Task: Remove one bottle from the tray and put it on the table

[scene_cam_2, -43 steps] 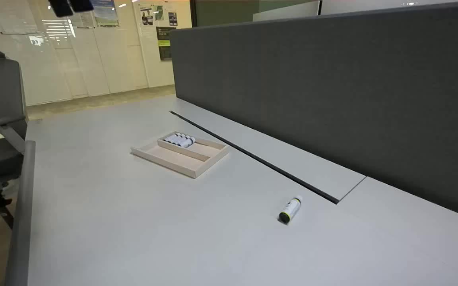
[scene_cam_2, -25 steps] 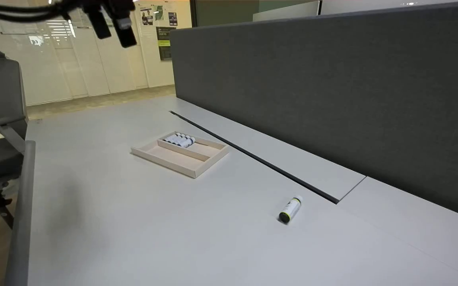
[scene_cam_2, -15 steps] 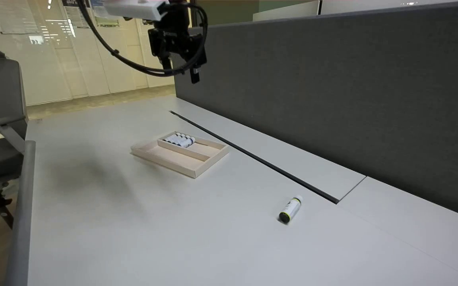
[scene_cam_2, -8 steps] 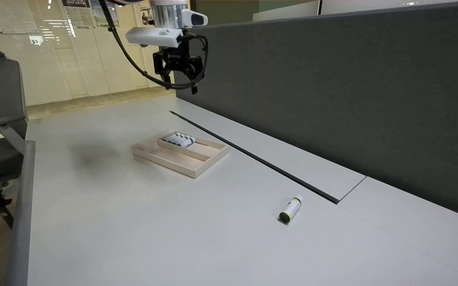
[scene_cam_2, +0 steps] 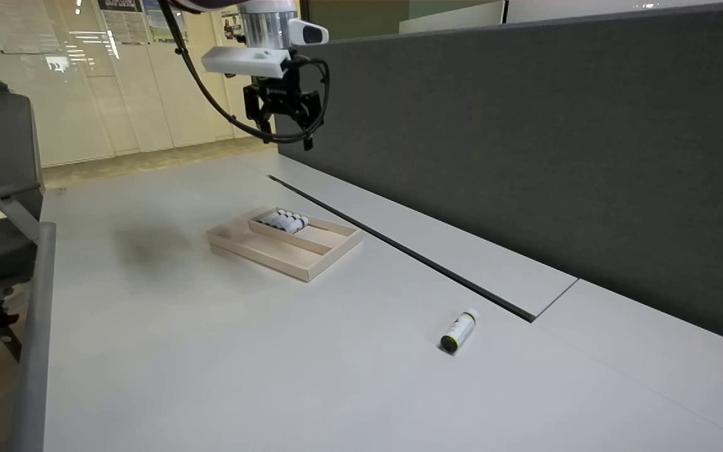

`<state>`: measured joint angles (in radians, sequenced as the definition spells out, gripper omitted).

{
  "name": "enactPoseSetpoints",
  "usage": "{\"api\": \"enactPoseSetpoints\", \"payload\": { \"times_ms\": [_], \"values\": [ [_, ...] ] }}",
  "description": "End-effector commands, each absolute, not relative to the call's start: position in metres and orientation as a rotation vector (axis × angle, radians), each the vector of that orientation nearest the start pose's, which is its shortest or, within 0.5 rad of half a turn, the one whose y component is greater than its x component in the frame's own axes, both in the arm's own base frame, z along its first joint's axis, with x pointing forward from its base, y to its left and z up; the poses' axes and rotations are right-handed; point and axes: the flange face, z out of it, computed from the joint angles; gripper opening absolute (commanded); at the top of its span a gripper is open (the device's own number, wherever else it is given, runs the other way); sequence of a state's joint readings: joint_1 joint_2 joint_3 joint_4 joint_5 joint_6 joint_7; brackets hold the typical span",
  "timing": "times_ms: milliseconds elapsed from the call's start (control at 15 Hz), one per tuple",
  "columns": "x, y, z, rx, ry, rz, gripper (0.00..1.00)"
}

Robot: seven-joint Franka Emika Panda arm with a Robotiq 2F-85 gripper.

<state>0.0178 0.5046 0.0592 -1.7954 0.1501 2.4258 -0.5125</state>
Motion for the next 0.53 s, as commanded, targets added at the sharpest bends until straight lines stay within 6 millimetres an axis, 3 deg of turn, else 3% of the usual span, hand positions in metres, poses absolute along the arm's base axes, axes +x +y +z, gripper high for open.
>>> {"api": "enactPoseSetpoints", "payload": {
  "times_ms": [0,200,467],
  "values": [
    [0.670,0.048,0.280,-2.953,-0.687,-0.253,1.00],
    [0.686,0.045,0.264,-2.975,-0.609,-0.310,1.00],
    [0.698,0.047,0.234,-3.022,-0.551,-0.197,1.00]
  ]
}}
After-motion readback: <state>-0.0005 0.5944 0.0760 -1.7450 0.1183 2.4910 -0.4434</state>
